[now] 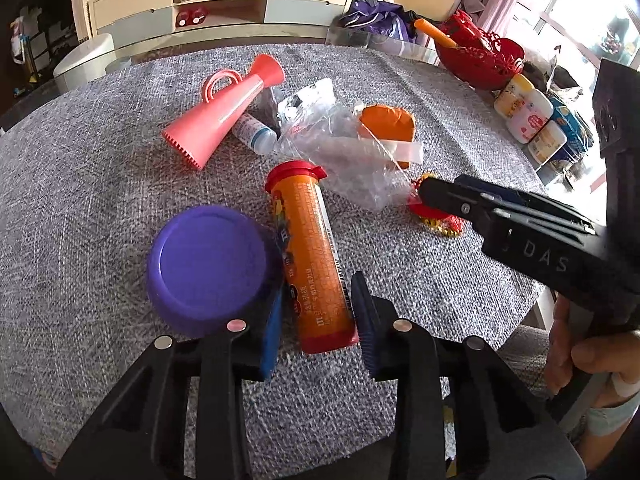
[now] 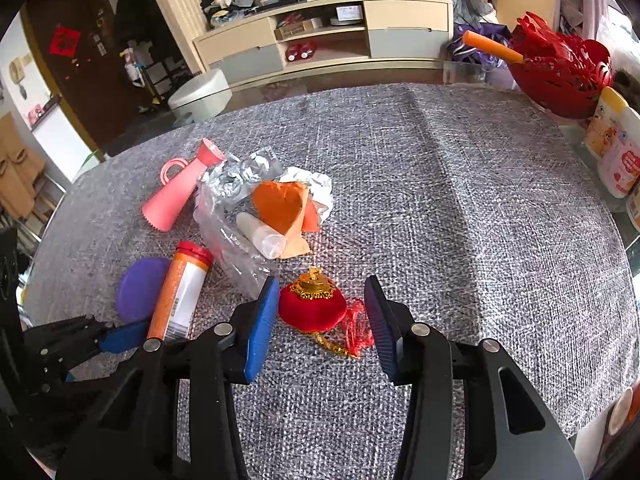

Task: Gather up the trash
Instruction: 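Grasp the orange tube with the left tool while the right tool grasps the red lantern ornament, then lower the orange tube and red lantern down into the black bin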

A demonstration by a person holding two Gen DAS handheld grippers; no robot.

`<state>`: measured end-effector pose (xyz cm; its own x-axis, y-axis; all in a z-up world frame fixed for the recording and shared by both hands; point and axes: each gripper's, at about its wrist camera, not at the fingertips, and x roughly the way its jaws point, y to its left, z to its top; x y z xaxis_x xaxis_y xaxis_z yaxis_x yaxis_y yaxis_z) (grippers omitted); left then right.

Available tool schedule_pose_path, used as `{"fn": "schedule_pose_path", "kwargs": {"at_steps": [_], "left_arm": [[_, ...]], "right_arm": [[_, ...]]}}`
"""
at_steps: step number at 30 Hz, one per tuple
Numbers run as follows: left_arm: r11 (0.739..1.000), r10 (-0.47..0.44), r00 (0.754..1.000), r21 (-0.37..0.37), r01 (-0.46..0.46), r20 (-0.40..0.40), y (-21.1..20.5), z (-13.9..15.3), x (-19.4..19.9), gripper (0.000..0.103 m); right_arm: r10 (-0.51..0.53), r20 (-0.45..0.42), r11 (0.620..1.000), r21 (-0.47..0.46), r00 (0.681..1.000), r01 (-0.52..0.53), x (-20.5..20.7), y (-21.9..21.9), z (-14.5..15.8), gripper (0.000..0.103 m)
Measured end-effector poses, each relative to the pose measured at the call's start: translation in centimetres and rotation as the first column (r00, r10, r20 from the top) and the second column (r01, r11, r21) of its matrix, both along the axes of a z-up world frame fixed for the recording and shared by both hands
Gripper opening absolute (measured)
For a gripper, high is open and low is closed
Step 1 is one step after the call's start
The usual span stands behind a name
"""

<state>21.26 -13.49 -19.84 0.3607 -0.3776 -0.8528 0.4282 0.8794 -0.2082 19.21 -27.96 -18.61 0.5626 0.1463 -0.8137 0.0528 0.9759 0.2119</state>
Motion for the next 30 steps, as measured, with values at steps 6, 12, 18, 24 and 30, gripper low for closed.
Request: {"fn": "schedule_pose_path", "kwargs": {"at_steps": [6, 12, 18, 24, 30], "left_arm": [[1.000, -0.015, 1.000, 0.023, 0.014, 0.025, -0.4, 0.1, -0.2, 0.030], [0.999, -0.018, 0.999, 0.030, 0.017, 0.027, -0.2, 0.2, -0.8, 0.029], [0.999, -0.006, 0.998, 0.037, 0.004, 0.055, 0.6, 1.3, -2.0, 0.027], [0.999, 0.015, 0.994, 0.039, -0.020, 0.112, 1.8, 4.1, -4.1, 0.026], [0.999, 0.025, 0.985, 0.020, -0.029, 0.169, 3.3, 6.9, -7.4, 0.026]], "right_arm": [[0.005, -0.010, 1.000, 0.017, 1.000, -0.005, 0.0, 0.2, -0.4, 0.045], [0.028, -0.008, 0.999, 0.028, 1.000, -0.027, -0.3, 0.6, -0.5, 0.036], [0.025, 0.029, 1.000, 0.009, 0.999, -0.026, -2.0, 0.6, 0.8, 0.036], [0.016, 0.074, 1.000, -0.013, 0.997, -0.015, -4.4, 0.6, 3.1, 0.036], [0.056, 0.106, 0.998, -0.013, 0.993, -0.055, -7.3, 2.7, 5.0, 0.036]]}}
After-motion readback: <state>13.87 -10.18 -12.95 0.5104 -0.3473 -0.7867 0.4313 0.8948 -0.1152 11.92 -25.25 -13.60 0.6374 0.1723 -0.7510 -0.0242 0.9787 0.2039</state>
